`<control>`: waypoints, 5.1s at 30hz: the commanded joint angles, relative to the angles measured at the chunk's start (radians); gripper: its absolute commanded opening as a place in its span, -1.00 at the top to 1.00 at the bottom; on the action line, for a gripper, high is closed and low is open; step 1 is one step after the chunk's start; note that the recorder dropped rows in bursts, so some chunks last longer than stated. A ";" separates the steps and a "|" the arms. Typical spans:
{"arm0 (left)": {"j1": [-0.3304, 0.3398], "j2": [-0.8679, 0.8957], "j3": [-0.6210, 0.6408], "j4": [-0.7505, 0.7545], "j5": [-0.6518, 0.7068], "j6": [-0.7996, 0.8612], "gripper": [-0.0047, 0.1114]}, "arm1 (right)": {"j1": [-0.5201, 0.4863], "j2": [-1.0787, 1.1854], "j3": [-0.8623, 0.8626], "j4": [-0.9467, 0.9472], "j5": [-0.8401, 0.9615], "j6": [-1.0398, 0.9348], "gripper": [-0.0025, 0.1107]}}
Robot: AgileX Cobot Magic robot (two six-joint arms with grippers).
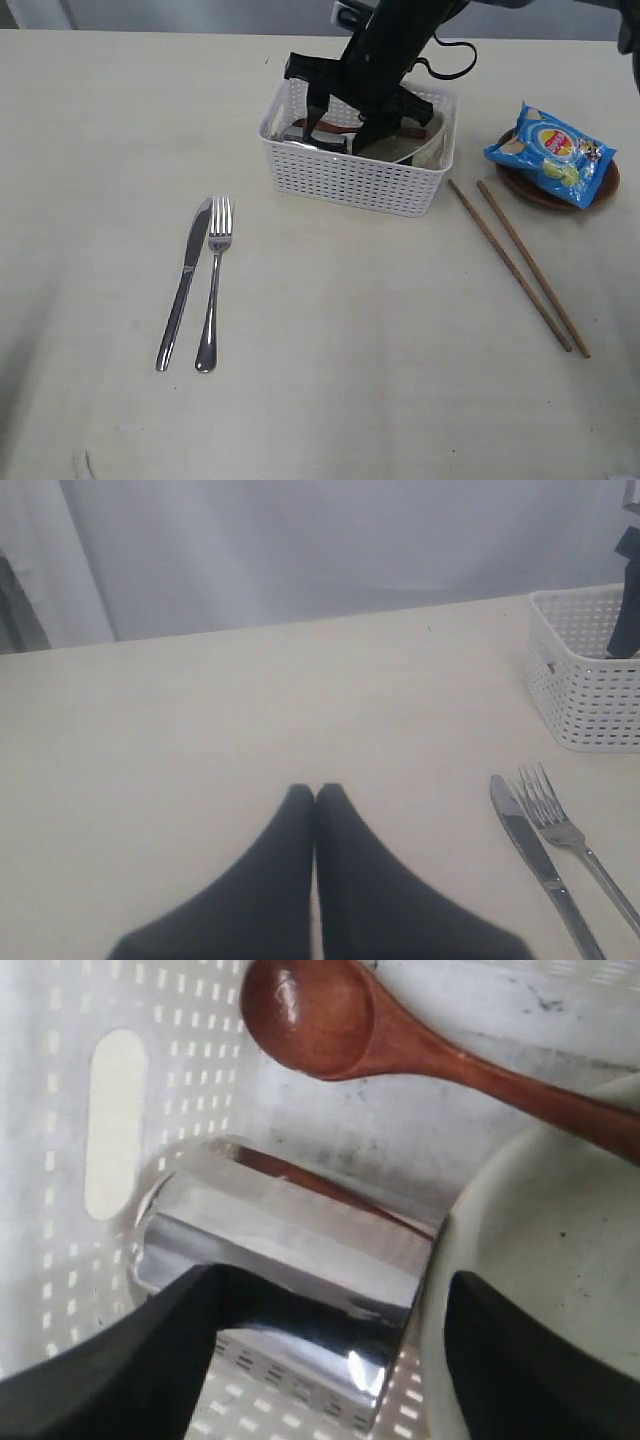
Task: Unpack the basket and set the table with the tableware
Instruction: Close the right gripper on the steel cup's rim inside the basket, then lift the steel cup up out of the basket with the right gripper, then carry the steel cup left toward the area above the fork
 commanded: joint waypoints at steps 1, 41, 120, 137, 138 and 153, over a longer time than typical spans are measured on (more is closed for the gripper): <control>0.001 -0.003 0.002 0.003 -0.008 -0.003 0.92 | 0.000 0.004 -0.001 -0.014 0.007 -0.016 -0.13; 0.001 -0.003 0.002 0.003 -0.008 -0.003 0.92 | 0.000 -0.012 -0.001 0.128 -0.022 -0.177 0.68; 0.001 -0.003 0.002 -0.004 -0.008 -0.003 0.92 | -0.002 -0.125 -0.001 0.293 -0.004 -0.971 0.96; 0.001 -0.003 0.002 -0.004 -0.008 -0.003 0.92 | 0.005 -0.235 -0.001 0.291 -0.078 -0.957 0.96; 0.001 -0.003 0.002 -0.004 -0.008 -0.003 0.92 | 0.010 -0.241 -0.001 0.291 -0.078 -0.957 0.96; 0.001 -0.003 0.002 -0.004 -0.008 -0.003 0.92 | 0.187 -0.242 -0.001 -0.012 0.018 -0.764 0.96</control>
